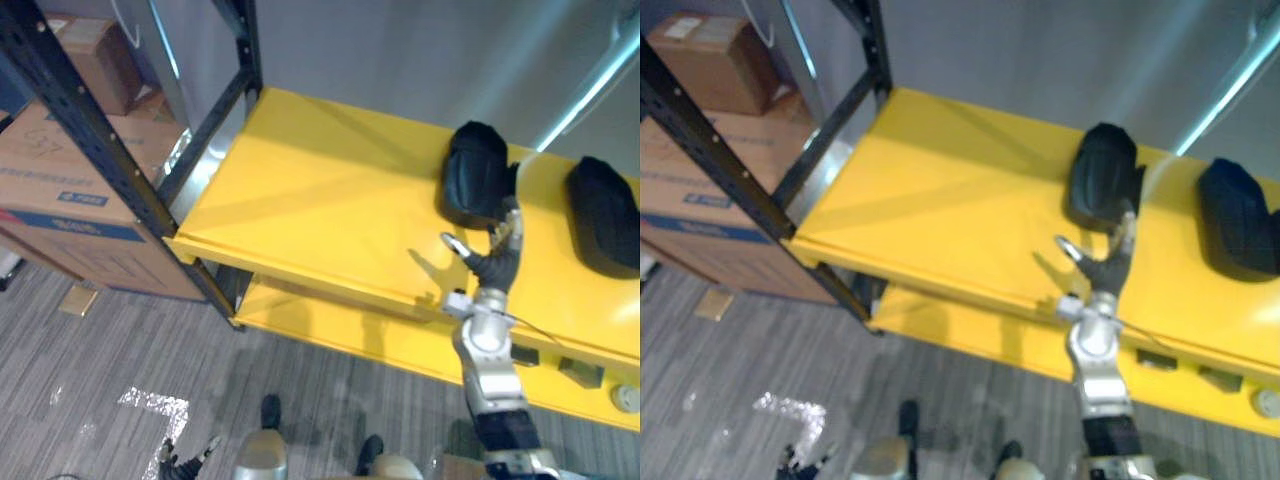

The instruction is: Walk over and take plastic housings, then place them on the shelf

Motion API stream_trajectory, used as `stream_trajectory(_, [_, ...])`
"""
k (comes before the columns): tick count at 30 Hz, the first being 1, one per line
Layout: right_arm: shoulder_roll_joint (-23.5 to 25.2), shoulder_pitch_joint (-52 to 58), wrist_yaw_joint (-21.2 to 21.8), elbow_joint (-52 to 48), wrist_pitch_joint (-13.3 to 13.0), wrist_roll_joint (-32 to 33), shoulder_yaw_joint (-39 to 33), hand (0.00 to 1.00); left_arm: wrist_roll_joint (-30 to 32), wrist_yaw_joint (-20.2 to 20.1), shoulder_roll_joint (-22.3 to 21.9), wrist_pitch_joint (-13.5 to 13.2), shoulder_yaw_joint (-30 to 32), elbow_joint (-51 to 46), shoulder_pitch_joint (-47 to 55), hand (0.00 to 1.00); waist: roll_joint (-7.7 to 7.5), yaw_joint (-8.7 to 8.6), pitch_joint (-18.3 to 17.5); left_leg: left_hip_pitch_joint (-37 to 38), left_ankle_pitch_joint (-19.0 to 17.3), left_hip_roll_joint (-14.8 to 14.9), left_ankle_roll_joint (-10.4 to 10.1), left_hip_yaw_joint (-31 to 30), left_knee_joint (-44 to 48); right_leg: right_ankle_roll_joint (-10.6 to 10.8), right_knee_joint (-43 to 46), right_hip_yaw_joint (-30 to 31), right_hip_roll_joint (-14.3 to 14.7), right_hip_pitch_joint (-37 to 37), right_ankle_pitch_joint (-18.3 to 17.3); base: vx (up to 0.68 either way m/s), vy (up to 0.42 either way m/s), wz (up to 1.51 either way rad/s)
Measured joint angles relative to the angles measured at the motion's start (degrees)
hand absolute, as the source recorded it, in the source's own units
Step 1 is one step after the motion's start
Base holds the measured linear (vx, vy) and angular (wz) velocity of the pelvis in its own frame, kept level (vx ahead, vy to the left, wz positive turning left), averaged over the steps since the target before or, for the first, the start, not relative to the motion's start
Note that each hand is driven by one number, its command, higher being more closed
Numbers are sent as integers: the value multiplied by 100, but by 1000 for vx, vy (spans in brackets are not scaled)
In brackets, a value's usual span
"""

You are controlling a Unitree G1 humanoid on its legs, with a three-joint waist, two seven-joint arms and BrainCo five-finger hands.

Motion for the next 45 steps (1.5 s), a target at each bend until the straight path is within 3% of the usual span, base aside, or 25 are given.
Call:
stream_trajectory(5, [13, 550, -484, 0, 119, 153, -524, 0, -1, 4, 10, -14, 38, -4, 8, 0, 8, -29, -96, 4, -45, 16, -7, 101, 0, 21, -6, 103, 9, -60, 16, 26, 0, -11])
stream_trajectory(12, [11, 641, -331, 14, 56, 385, -952, 0, -14, 45, 16, 0, 24, -2, 6, 0, 12, -168, -112, 94, -84, 11, -29, 212, 0, 12, -4, 217, 22, -63, 15, 22, 4, -8])
stream_trajectory(16, [-199, 619, -194, 22, 64, -316, -997, 0, -10, 42, 49, 8, 21, -2, -15, 0, 12, -170, -150, 88, -95, 5, -24, 197, 0, -3, -4, 205, 20, -62, 6, 5, 1, -2])
stream_trajectory(20, [-862, 135, -27, 72, 431, -1210, -958, 0, -9, 36, 149, 25, 20, -2, -12, 0, -15, -164, -182, 87, -93, -3, -22, 171, 0, -3, 0, 193, 14, -58, 5, 0, 0, 0])
stream_trajectory(25, [-2108, -424, 836, 290, 924, -1688, -598, 0, -9, 31, 346, 133, 27, -7, -11, 0, -136, -143, -277, -11, -85, -29, -14, 44, 0, -9, -7, 41, 5, -54, -9, 1, 2, 14])
stream_trajectory(29, [-2537, -620, 1630, 301, 1180, -1692, -233, 0, -5, -13, 413, 271, 27, -6, 54, 0, -242, -106, -333, -12, -84, -45, -13, 44, 0, -9, -9, 36, -7, -52, -9, 6, 1, 2])
stream_trajectory(33, [-2818, -854, 2721, 345, 1529, -1681, 54, 0, -6, -47, 467, 356, 29, -6, 52, 0, -312, -122, -374, -10, -84, -51, -13, 45, -1, -9, -7, 35, -13, -53, -8, 0, 0, 0])
stream_trajectory(37, [-3031, -932, 3466, 480, 1855, -1636, 287, 0, -8, -69, 467, 495, 29, 1, 52, 0, -370, -129, -408, -9, -81, -50, -10, 48, -1, -8, -6, 35, -13, -53, -8, 0, 0, 0])
stream_trajectory(40, [-3141, -1039, 3868, 508, 2009, -1636, 461, 0, -9, -69, 469, 504, 29, 1, 52, 0, -423, -147, -432, -6, -79, -50, -8, 58, -1, -2, -7, 40, -15, -56, -3, 0, 0, 0])
stream_trajectory(45, [-3261, -1311, 4164, 578, 2300, -1846, 587, 0, -10, -59, 468, 515, 27, 0, 34, 0, -493, -154, -429, -5, -75, -50, -4, 67, 0, 5, -9, 41, -17, -60, 3, 0, 0, 0])
